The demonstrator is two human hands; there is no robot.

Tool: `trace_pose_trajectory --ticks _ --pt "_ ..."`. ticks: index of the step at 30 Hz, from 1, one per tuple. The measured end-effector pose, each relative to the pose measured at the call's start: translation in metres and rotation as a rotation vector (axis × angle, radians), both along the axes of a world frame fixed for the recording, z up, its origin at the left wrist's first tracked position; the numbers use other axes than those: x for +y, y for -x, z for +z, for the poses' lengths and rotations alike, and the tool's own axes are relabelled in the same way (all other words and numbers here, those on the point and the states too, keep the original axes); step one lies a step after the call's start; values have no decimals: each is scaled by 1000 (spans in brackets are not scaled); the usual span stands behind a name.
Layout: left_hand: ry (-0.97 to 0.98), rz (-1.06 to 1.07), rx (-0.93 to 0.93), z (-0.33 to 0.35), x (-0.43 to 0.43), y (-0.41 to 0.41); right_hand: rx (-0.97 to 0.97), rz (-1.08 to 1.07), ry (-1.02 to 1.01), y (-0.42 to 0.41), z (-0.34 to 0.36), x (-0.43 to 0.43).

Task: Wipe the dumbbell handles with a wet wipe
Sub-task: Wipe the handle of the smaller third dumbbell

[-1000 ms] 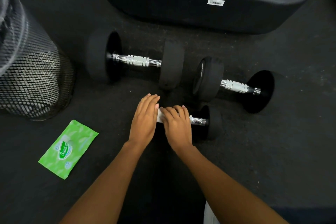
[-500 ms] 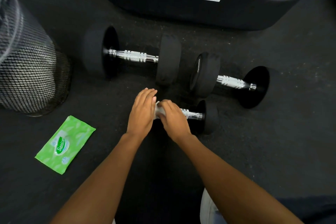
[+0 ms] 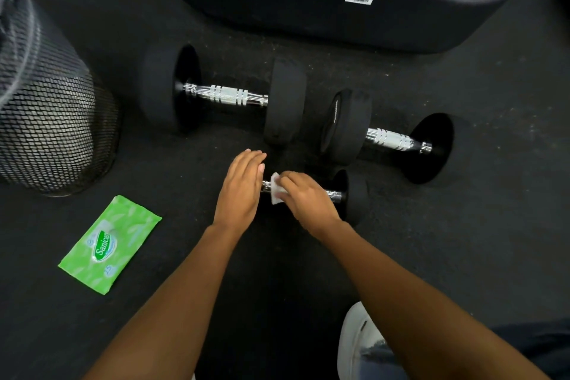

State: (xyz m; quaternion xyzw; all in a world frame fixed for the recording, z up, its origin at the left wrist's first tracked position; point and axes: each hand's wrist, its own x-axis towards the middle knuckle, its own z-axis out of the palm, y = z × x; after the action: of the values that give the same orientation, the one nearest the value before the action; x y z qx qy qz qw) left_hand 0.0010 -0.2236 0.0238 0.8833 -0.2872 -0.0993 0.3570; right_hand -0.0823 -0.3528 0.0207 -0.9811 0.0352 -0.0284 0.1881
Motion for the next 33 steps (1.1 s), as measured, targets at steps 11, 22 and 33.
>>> trace_pose_trajectory --ticks 11,22,33 --pt "7 -8 -22 -3 -1 0 121 -173 -272 -10 1 2" --pt "11 -7 -49 -1 -1 0 79 -94 -231 10 2 -9" --pt "23 10 -5 -1 -1 0 112 25 -144 1 6 -2"
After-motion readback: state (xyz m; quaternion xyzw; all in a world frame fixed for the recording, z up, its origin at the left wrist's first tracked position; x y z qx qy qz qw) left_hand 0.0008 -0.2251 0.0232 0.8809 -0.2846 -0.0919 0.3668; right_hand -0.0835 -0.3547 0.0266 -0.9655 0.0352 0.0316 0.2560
